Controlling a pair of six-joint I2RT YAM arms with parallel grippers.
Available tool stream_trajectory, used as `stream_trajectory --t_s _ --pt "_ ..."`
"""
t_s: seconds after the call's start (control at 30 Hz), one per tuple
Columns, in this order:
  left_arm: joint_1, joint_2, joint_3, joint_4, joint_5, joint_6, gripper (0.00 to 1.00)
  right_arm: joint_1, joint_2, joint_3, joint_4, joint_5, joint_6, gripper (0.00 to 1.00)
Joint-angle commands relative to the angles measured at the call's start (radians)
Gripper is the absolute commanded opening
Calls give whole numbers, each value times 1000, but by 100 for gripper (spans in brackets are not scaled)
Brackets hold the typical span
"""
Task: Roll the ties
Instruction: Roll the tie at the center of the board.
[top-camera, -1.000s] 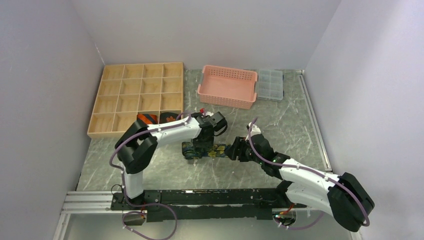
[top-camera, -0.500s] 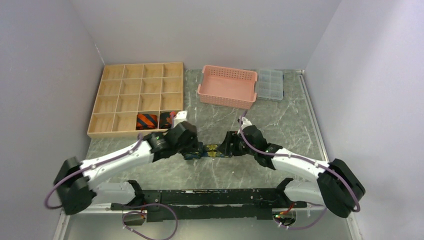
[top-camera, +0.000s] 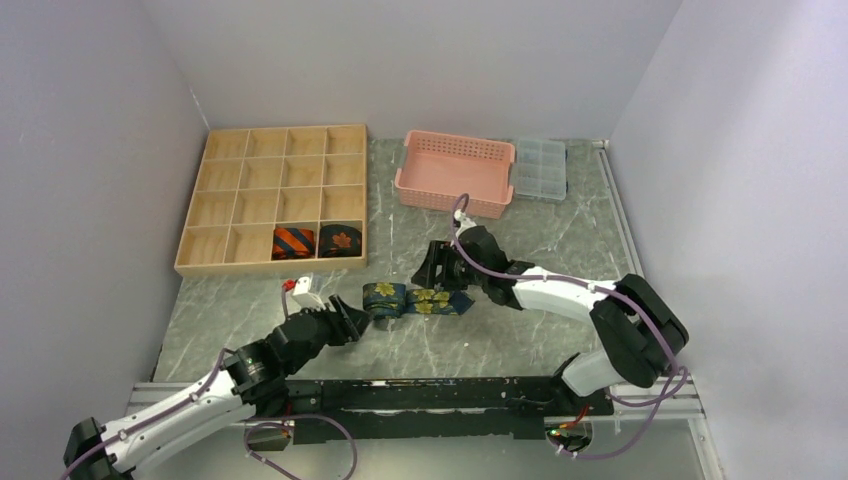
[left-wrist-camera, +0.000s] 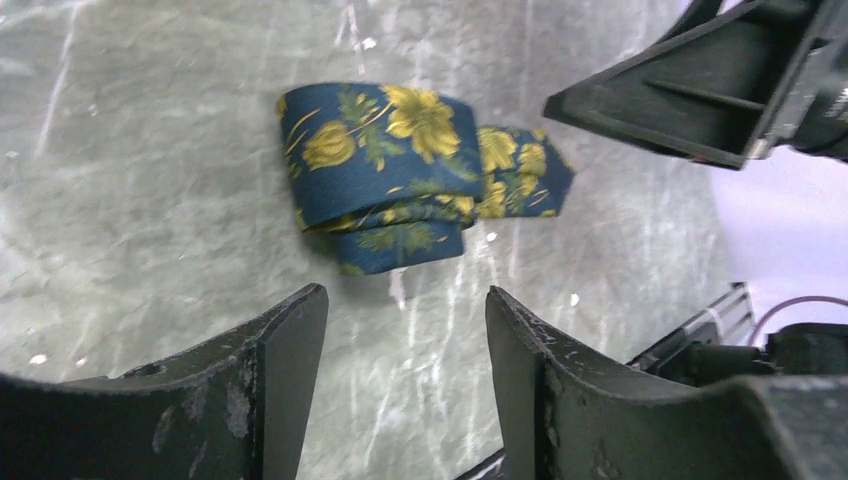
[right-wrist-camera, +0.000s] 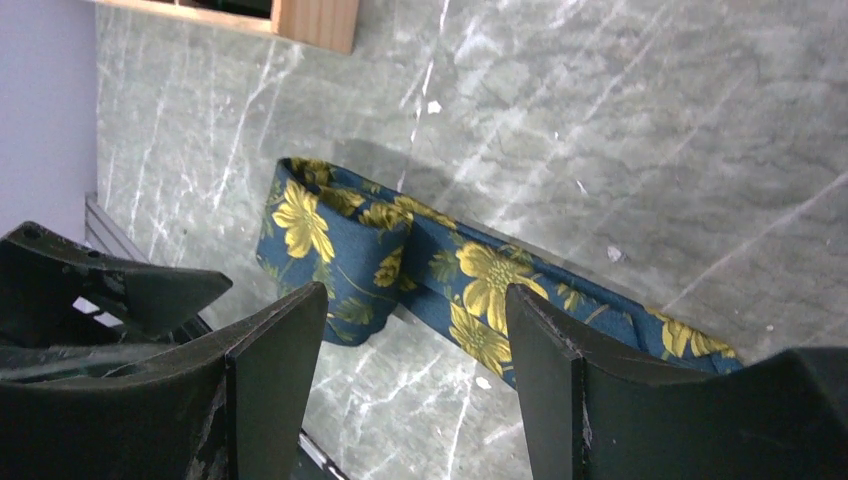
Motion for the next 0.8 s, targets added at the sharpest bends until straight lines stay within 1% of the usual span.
stream_trajectory --t_s 0.0,0.03,0.1,0.2,0.27,0.3,0.4,0.43,0.5,0.67,0.77 --pt "3 -3 28 87 3 18 68 11 26 90 -20 12 -24 71" --pt "3 11 41 65 -16 -5 71 15 50 112 -31 -2 -20 71" --pt "6 34 66 45 -43 -27 74 16 94 125 -12 -48 9 71" --pt "38 78 92 37 -28 -45 76 28 131 120 42 -100 46 71" --pt "98 129 103 61 34 -45 77 51 158 140 34 -93 44 71" --pt "147 159 104 82 77 -49 77 62 173 150 30 -85 40 71" --pt "313 260 81 208 268 -62 77 80 215 160 46 -81 50 70" --pt "355 293 73 243 312 -67 77 80 228 159 61 -89 60 70" --pt "403 340 64 299 367 -68 76 86 242 157 82 -92 71 69" --pt "424 392 42 396 426 -49 76 97 254 167 97 -91 71 68" --pt "429 424 29 467 450 -40 75 99 284 183 112 -107 76 64"
